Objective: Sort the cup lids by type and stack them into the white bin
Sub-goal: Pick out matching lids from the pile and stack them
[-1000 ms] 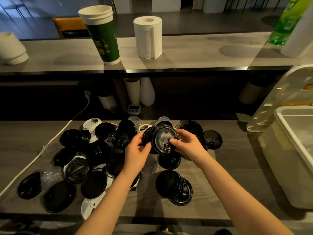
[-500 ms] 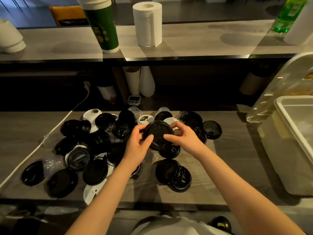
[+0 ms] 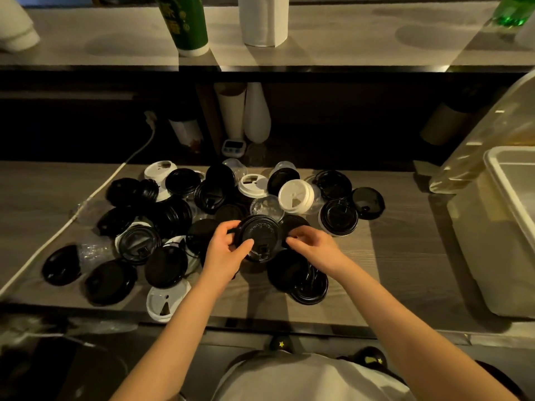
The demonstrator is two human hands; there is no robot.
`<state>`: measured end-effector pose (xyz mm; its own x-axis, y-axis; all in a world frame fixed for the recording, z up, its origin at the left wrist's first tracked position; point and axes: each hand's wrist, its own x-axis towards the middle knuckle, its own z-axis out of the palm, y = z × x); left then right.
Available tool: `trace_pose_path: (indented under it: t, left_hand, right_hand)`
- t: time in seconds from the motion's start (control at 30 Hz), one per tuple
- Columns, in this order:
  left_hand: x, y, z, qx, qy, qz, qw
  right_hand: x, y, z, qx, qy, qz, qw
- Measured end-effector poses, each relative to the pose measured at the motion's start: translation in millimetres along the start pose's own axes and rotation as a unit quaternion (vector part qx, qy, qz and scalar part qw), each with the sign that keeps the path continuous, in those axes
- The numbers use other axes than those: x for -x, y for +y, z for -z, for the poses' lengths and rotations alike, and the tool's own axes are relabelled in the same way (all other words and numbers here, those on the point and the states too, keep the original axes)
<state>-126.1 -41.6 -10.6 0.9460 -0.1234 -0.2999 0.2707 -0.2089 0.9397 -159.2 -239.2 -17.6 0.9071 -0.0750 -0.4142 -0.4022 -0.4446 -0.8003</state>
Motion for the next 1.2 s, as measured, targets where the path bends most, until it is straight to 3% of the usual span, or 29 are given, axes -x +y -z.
trace_pose_path:
  t: [0.07, 0.13, 0.2, 0.27, 0.43, 0.63, 0.8, 1.2]
  left_hand:
    - [-0.7, -4.7, 4.5, 0.003, 0.035, 0.008, 0.999]
    - [-1.0, -6.8, 8.9, 0.007, 0.06, 0.019, 0.998]
    - [-0.8, -7.4, 10.9, 0.008, 0.068, 0.029, 0.997]
    - [-0.4, -7.8, 11.2, 0.006, 0.069, 0.034, 0.997]
    - [1.0, -5.7, 8.1, 0.004, 0.075, 0.027, 0.997]
    - [-1.8, 13.4, -7.7, 0.044, 0.074, 0.003, 0.996]
    - [-7.4, 42.5, -40.8, 0.05, 0.039, -0.026, 0.998]
    - [-6.5, 123.4, -183.8, 0.061, -0.057, -0.083, 0.993]
  right_hand:
    - [4.0, 9.6, -4.2, 0.175, 0.033, 0.036, 0.983]
    - [9.5, 15.5, -13.9, 0.303, 0.0, 0.081, 0.949]
    - [11.7, 21.1, -26.3, 0.405, -0.044, 0.105, 0.907]
    - [9.9, 27.4, -36.0, 0.446, -0.057, 0.104, 0.887]
    - [6.0, 36.6, -33.6, 0.355, -0.035, 0.112, 0.927]
    - [9.6, 34.5, 8.4, 0.188, 0.067, 0.154, 0.968]
    - [17.0, 25.5, 58.6, 0.105, 0.146, 0.181, 0.967]
    - [67.6, 46.3, 220.6, 0.095, 0.287, 0.213, 0.929]
